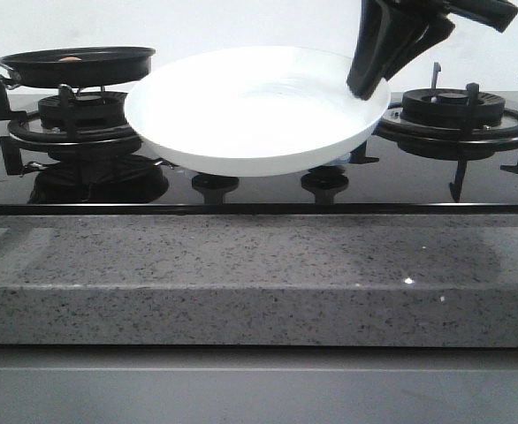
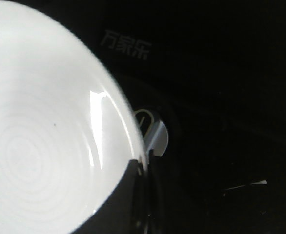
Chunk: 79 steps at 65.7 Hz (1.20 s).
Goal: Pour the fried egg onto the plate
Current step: 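Lift the pan with the left gripper and tilt it toward the plate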
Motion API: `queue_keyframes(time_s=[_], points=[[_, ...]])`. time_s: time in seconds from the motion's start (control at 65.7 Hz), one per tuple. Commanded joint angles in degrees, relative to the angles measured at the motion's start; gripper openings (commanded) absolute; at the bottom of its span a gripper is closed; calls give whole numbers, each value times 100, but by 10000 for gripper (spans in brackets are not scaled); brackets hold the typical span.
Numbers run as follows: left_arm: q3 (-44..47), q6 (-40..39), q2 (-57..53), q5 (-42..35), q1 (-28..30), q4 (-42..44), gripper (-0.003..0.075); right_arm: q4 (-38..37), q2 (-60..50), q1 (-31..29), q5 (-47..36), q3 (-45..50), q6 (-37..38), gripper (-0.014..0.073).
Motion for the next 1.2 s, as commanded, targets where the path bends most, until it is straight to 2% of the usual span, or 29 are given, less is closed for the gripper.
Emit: queue_keyframes(time_s=[0.0,0.259,0.35,0.441,0.593,0.776,1.187], points=[[-197,110,-102,321,14,-624,589,68,-276,-1,-247,-128,-65,-67],[-197,113,122,517,14,-882,585,68,-276,-1,-247,-128,-65,-67],[-197,113,179,517,14,-892,562,68,-276,-1,-247,-128,-65,-67],[-197,113,221,545,14,-892,503,68,-276,-1,-247,-128,-65,-67],[-197,113,221,682,14,-957,359,68,-276,-1,-247,-128,-65,-67],[-197,113,221,959,14,-1110,244,68,-276,-1,-247,-128,-65,-67],[-197,220,221,1025,14,-1287,78,68,-276,-1,-247,-128,-65,-67]])
